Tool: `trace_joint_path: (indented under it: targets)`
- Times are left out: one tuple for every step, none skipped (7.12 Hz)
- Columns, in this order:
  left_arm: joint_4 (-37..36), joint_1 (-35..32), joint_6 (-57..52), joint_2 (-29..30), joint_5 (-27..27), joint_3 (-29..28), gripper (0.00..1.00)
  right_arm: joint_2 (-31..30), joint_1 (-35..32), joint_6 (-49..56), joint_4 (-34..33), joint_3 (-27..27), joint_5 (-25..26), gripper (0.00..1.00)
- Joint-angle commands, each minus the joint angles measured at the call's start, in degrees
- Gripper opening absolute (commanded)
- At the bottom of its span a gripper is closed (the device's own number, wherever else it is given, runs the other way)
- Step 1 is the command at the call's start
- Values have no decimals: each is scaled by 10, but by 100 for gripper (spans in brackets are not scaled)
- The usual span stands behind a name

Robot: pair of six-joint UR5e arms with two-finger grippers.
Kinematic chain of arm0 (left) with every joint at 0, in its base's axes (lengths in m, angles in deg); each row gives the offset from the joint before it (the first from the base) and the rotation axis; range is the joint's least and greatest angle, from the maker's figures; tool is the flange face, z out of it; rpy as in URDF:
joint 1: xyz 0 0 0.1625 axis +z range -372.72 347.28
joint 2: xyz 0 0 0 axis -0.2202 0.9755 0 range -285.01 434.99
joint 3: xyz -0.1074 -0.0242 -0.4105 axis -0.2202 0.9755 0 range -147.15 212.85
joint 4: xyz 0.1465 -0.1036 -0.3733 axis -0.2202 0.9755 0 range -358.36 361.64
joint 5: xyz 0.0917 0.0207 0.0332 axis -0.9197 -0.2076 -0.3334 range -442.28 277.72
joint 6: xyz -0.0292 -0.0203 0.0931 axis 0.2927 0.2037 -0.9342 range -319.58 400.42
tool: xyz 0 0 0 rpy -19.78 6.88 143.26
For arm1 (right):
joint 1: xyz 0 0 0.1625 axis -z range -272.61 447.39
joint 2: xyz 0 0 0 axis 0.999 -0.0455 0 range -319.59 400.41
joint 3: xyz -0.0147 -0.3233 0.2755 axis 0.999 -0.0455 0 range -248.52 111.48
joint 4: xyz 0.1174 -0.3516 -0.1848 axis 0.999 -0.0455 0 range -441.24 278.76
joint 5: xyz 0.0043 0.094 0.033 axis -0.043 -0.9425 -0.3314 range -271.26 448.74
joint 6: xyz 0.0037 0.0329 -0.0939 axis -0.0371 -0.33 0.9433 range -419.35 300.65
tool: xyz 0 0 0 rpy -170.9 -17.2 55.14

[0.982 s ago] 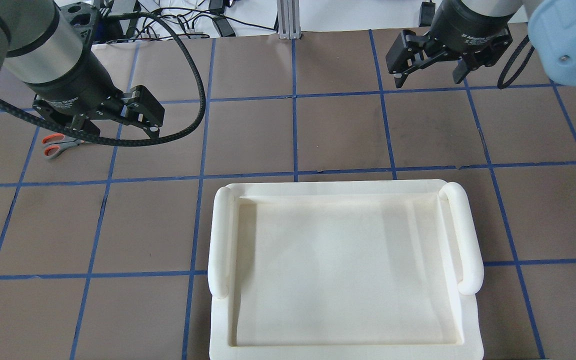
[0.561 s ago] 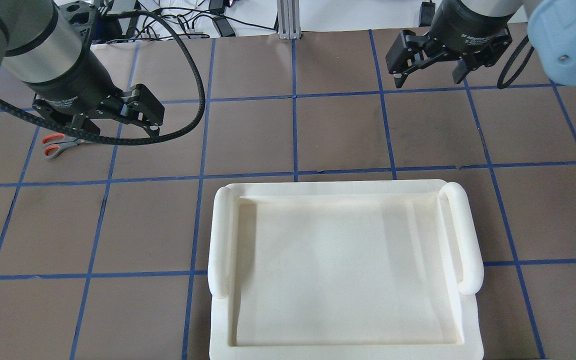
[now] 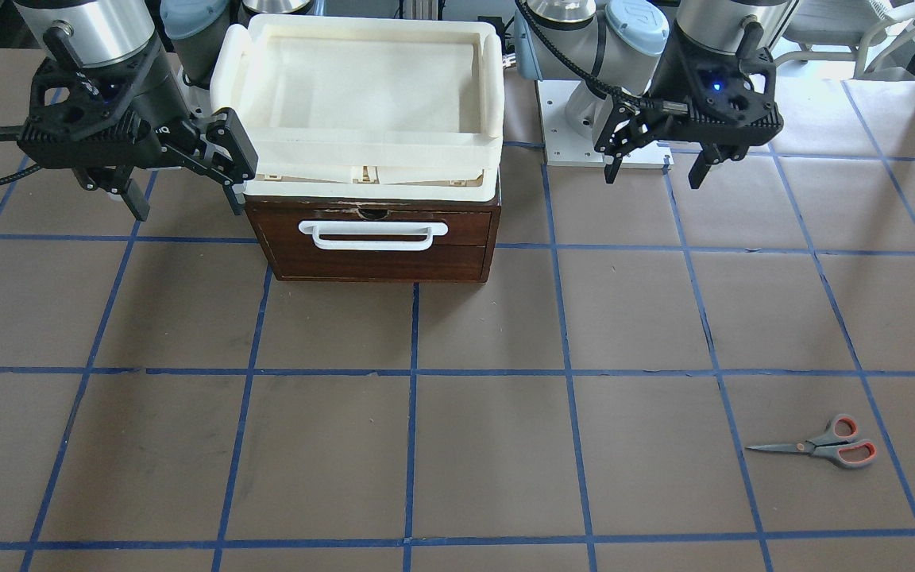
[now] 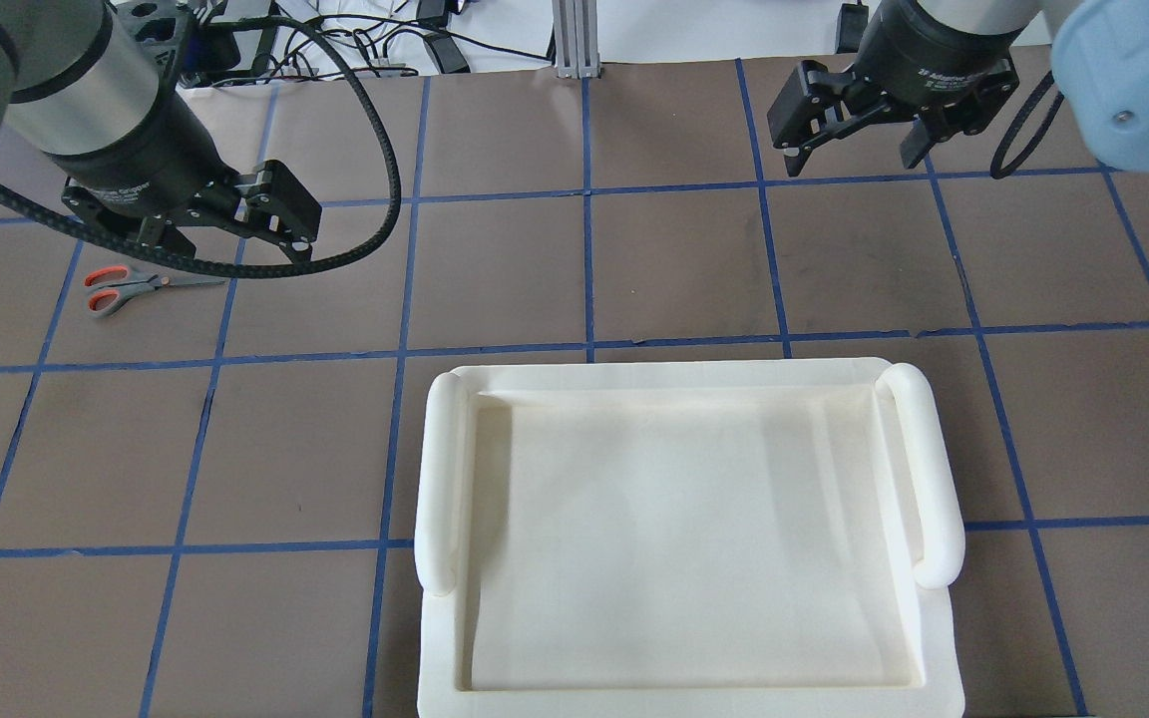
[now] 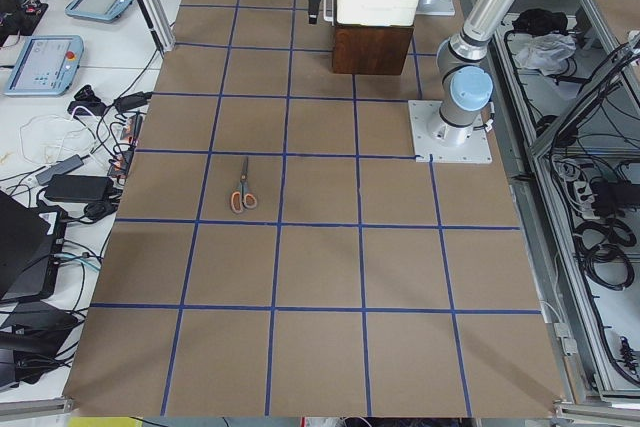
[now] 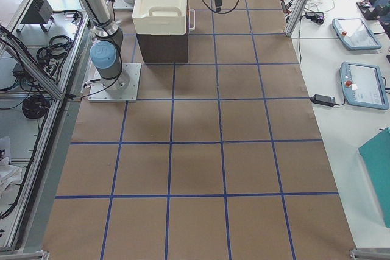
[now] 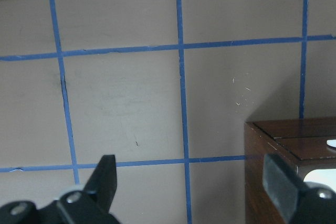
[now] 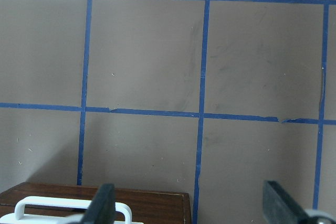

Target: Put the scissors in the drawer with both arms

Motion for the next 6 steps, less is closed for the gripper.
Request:
trace_joint_path:
  targets:
    - [-37,60,-97,45,-2,0,100,-1,0,0,0,0,-2,100]
    - [-33,80,-214,71,-7,9,100,0,0,0,1,0,-2,100]
    - [-37,125,-335,93,-50,16,100,-1,0,0,1,0,-1,100]
    - [-39,168,-414,113,-54,16,100,-1,0,0,1,1,-2,100]
    - [-90,196,-573,142,-60,15,100,-1,0,0,1,3,-2,100]
    - [-129,215,-687,166,-76,14,100,-3,0,0,1,5,-2,100]
